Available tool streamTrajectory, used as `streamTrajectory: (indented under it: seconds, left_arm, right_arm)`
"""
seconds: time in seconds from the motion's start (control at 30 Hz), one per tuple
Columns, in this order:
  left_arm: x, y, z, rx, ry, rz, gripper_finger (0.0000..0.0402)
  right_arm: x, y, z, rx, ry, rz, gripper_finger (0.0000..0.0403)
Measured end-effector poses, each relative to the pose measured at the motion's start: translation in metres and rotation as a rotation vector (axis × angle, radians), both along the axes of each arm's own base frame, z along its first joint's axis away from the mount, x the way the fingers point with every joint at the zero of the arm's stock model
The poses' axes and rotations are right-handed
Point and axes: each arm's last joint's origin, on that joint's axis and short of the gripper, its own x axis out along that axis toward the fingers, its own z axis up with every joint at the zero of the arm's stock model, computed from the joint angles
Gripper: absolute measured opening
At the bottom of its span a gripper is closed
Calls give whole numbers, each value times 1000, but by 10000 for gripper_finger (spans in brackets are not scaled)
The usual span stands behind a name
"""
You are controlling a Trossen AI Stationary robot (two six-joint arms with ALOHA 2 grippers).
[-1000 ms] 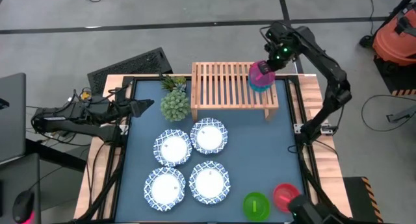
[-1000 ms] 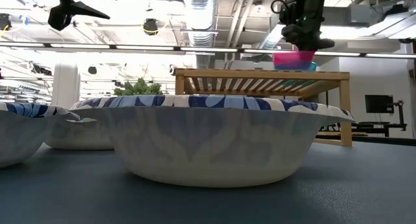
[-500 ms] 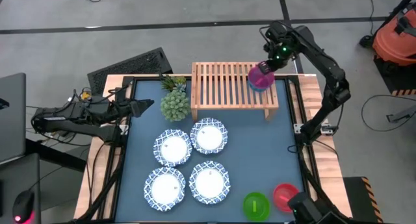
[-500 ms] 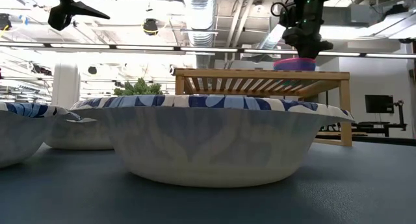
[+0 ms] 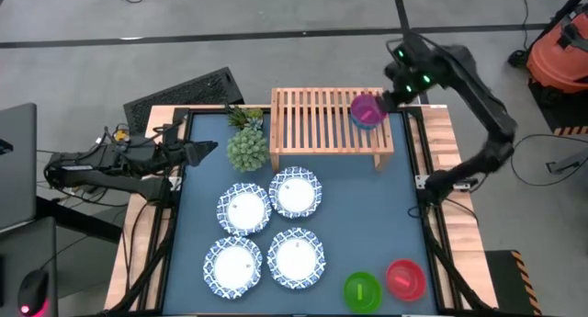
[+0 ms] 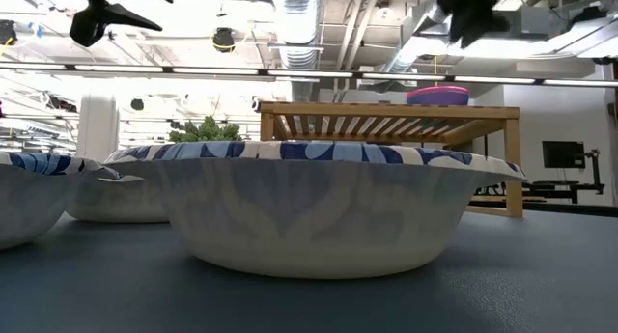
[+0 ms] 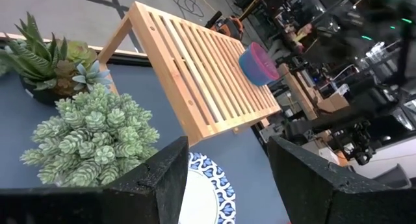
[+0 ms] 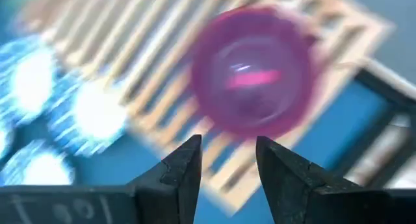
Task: Place and stack bowls onto a shelf
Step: Stack the orange bowl on top of the red bowl on the shelf
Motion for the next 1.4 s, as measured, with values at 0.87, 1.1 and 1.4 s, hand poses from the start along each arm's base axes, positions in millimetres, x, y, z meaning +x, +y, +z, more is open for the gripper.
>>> streamTrajectory:
  seconds: [0.87,1.1,1.4]
  left_arm:
    - [-1,1,-1,6,12,24,197]
    - [-1,1,-1,11,15,44,197]
    - [-2,1,-3,10,32,44,197]
  right_arm:
    - [-27,244,-154,268,77,652,169]
    - [-22,278,-183,223,184,737,169]
    - [-26,314,-214,187,258,849,169]
